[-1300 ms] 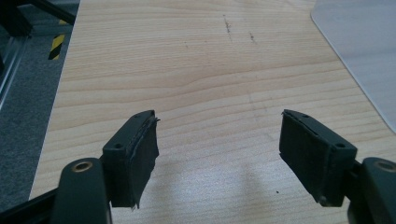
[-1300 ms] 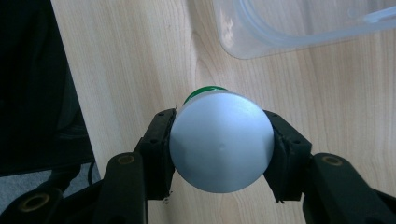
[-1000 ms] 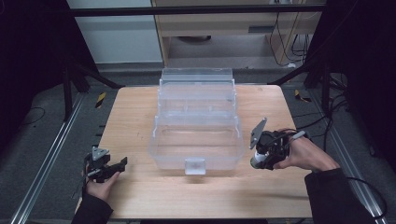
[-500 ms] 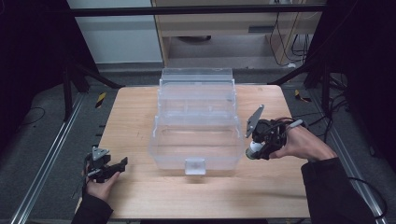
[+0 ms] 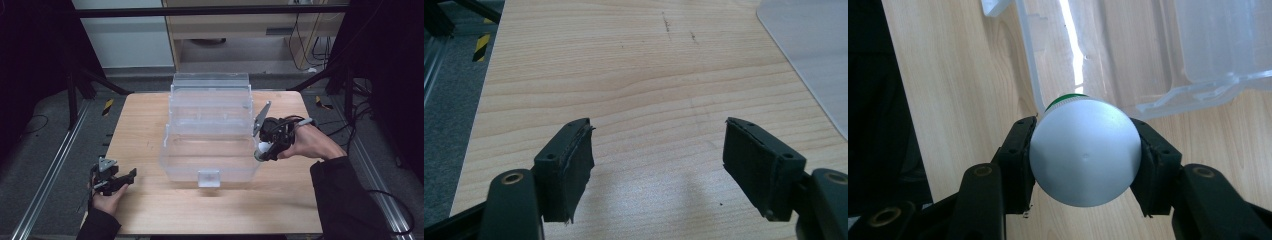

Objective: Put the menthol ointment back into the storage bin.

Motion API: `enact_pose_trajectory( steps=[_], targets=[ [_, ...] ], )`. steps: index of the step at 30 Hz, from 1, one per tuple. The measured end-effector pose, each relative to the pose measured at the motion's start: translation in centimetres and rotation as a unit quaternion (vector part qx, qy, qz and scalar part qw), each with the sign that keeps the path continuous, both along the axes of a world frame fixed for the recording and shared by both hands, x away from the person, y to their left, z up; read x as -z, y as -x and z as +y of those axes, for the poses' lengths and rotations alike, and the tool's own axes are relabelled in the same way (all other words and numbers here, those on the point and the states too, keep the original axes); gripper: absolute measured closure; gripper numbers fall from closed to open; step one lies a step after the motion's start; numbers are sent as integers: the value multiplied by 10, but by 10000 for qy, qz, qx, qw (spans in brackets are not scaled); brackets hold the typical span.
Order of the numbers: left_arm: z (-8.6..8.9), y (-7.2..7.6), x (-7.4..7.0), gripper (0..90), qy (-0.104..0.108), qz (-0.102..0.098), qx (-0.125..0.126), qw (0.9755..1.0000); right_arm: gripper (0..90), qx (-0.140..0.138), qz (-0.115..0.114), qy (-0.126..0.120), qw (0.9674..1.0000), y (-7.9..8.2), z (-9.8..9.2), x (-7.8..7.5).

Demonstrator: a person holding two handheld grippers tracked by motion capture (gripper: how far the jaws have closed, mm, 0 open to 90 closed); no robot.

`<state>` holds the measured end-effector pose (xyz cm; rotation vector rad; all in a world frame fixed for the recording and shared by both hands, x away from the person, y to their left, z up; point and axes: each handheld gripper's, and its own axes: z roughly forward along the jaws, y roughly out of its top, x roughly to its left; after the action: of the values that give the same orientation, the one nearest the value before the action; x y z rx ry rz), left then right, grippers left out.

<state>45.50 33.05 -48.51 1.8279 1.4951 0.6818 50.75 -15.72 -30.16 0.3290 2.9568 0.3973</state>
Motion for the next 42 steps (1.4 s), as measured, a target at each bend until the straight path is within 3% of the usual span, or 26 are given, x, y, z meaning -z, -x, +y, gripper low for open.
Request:
enact_pose_trajectory(
  steps=[6, 25, 42],
  targets=[
    [0, 0, 0, 276, 0, 4, 3, 10000, 501, 31, 5, -48, 10000, -9, 8, 2],
    [1, 0, 0, 277, 2, 3, 10, 10000, 501, -224, 40, 66, 9997, -33, 34, 33],
    [1, 0, 0, 278, -3, 0, 7, 10000, 501, -249, 183, 236, 9992, -41, 36, 61]
  ],
)
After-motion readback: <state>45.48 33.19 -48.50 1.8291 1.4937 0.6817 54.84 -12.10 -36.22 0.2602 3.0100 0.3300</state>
